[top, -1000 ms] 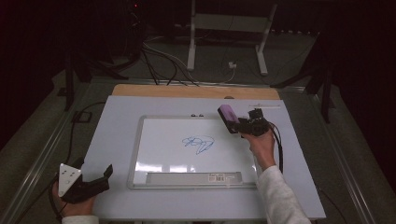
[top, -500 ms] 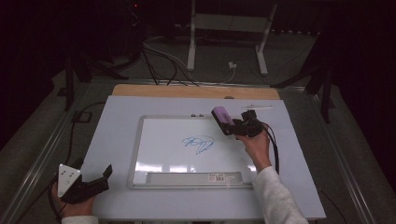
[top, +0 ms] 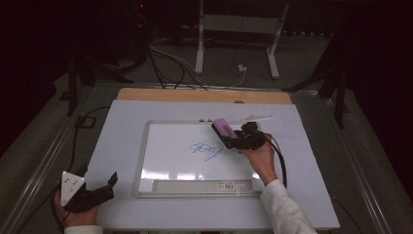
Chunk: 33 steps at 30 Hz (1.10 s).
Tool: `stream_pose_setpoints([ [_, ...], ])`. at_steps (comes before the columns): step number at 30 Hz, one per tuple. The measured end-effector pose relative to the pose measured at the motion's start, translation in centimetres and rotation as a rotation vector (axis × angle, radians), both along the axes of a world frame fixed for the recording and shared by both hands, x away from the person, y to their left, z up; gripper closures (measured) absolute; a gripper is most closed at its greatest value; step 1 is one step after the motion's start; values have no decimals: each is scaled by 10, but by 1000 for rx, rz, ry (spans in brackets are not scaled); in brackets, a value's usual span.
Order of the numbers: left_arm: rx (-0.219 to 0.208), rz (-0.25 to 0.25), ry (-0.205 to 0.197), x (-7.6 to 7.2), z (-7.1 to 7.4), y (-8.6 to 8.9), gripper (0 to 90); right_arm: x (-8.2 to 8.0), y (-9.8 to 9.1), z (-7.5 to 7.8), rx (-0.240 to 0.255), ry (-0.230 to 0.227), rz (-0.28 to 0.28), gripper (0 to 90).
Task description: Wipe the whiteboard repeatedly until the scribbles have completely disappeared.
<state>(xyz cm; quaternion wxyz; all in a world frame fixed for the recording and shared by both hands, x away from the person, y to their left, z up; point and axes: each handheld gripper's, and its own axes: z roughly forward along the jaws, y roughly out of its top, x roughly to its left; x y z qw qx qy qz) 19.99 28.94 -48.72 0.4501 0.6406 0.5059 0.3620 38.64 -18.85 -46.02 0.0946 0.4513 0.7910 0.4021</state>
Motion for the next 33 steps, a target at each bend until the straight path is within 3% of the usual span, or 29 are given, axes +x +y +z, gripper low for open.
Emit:
stream_pose_setpoints([
  [10, 2, -1, 1, 0, 0, 0, 13, -16, 17, -15, -47, 1, 52, 399],
  [21, -1, -1, 3, 1, -1, 0, 13, -20, 33, -28, -136, -6, 84, 398],
  [28, -1, -2, 3, 0, -1, 0, 13, -20, 35, -35, -165, 6, 94, 394],
  [33, 1, -3, 6, 1, -1, 0, 13, -20, 37, -34, -168, 15, 98, 269],
])
